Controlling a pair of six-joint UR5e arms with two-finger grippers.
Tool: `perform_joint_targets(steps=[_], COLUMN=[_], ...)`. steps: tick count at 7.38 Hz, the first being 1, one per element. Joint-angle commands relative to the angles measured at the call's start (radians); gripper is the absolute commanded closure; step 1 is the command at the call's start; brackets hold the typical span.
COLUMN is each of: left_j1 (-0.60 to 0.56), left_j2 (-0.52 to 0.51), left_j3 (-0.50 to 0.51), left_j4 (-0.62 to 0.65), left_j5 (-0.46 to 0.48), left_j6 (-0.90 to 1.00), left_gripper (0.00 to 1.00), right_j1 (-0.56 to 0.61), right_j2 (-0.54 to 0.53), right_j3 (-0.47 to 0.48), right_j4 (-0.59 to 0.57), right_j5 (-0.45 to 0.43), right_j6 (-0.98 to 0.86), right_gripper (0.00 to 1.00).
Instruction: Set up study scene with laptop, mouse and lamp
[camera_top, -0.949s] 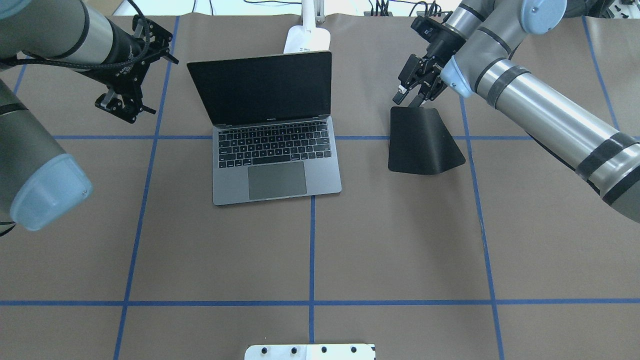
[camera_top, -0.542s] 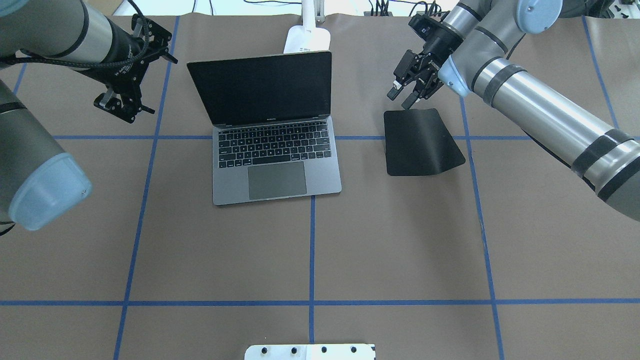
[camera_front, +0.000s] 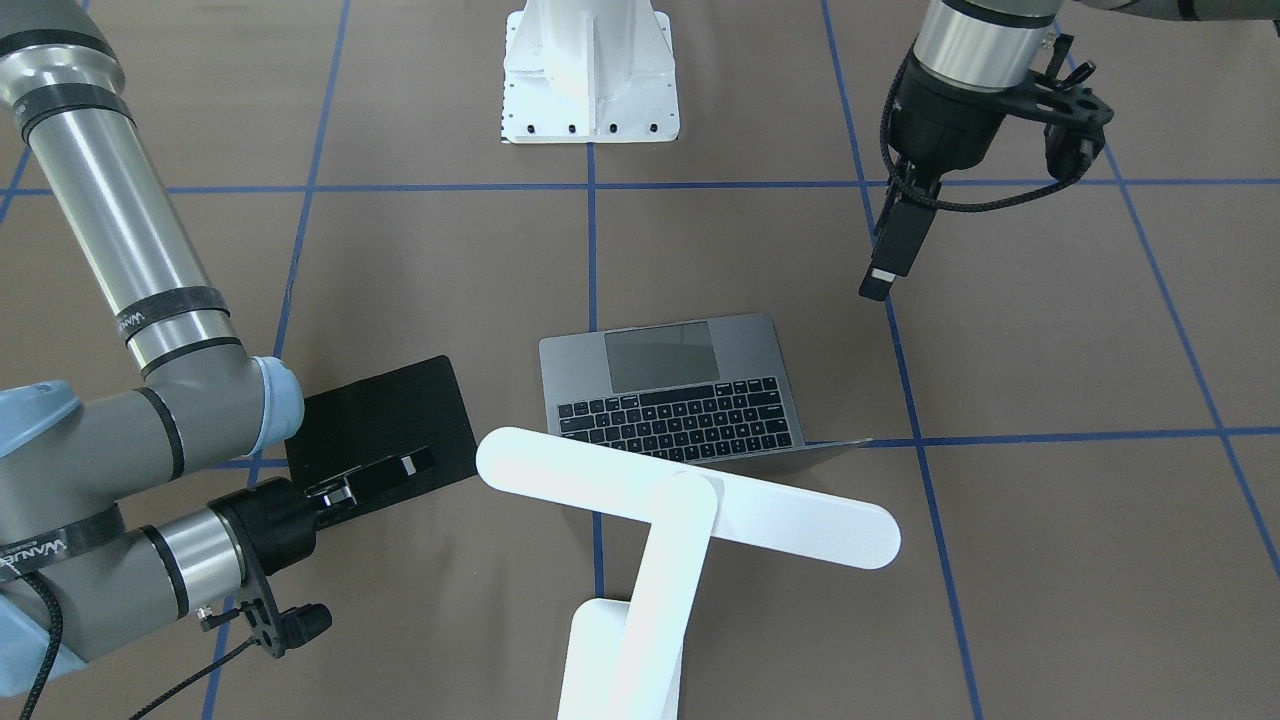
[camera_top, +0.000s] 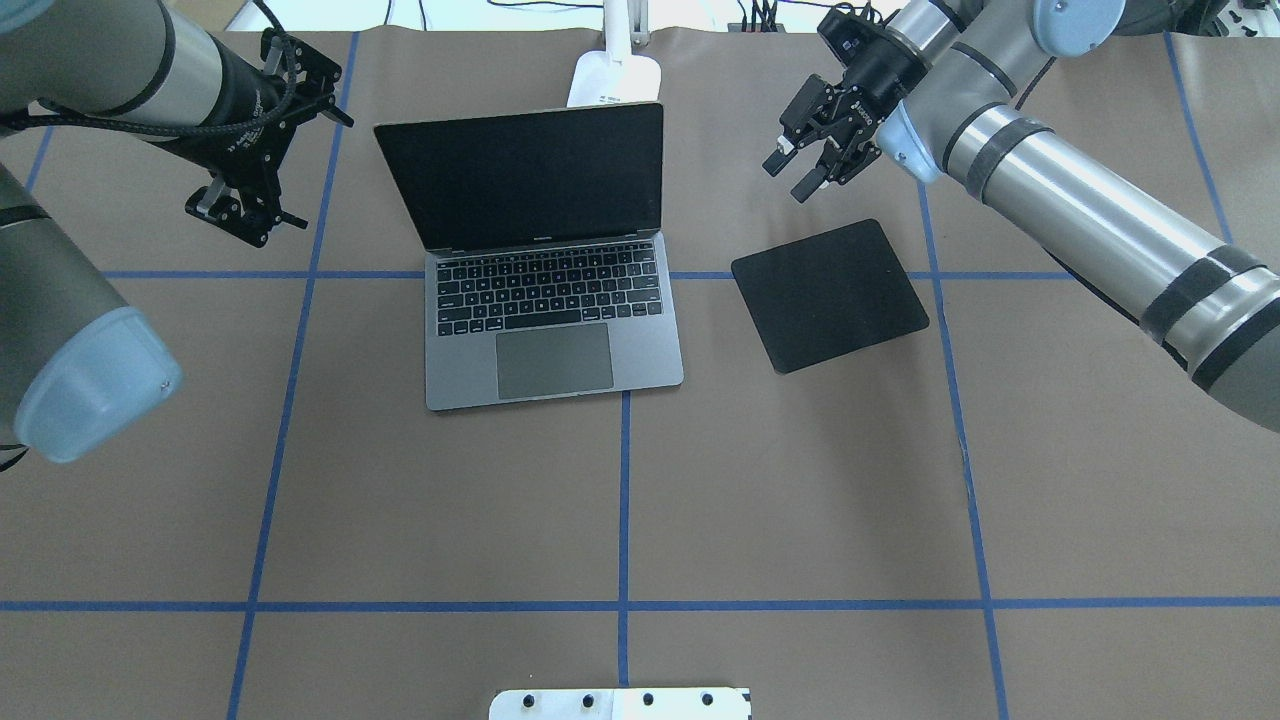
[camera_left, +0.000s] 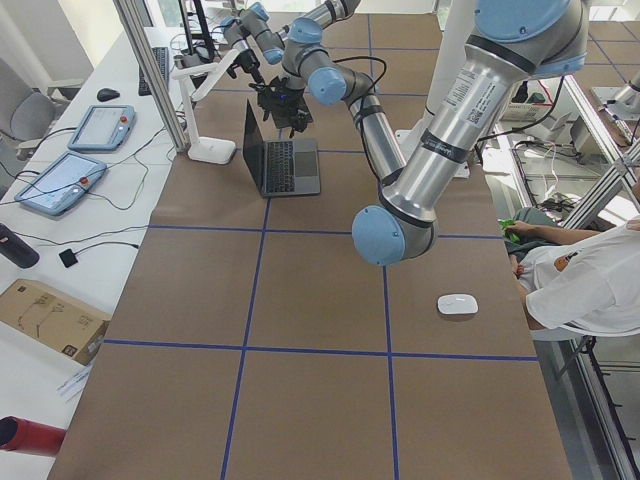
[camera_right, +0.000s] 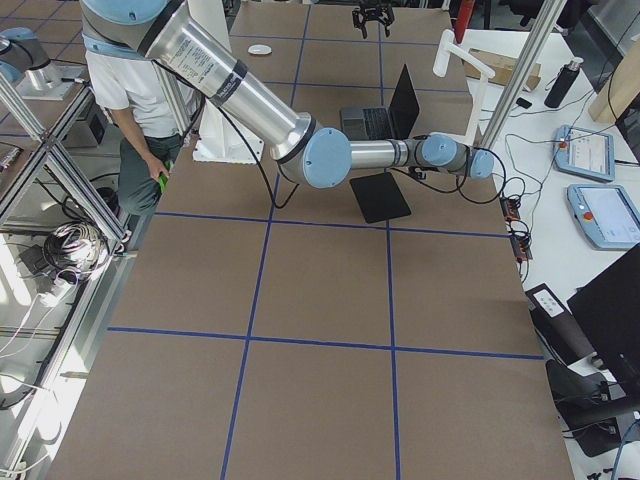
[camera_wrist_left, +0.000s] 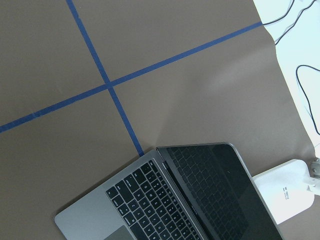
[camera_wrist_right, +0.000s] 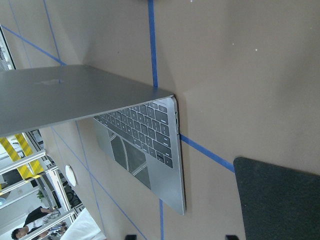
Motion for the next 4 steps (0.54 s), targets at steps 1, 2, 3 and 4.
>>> perform_joint_targets(steps=[1, 2, 3, 4], left_j1=[0.002, 0.000, 0.000, 0.000], left_j2=[0.011, 0.021, 0.044, 0.066], left_j3=[-0.015, -0.041, -0.051, -0.061], left_j4=[0.000, 0.000, 0.000, 0.006], left_j5=[0.000, 0.000, -0.002, -0.002], left_j6=[0.016, 0.077, 0.092, 0.140], left_gripper=[0.02, 0.02, 0.02, 0.02], right_j1=[0.017, 0.023, 0.043, 0.045], right_j2=[-0.032, -0.150, -0.241, -0.304], right_j3=[0.014, 0.153, 0.266, 0.359], right_j4=[-0.004, -0.004, -0.003, -0.003], right_j5=[0.006, 0.003, -0.030, -0.090], right_j6=[0.019, 0.097, 0.163, 0.291], right_gripper=[0.29, 0.31, 0.35, 0.38])
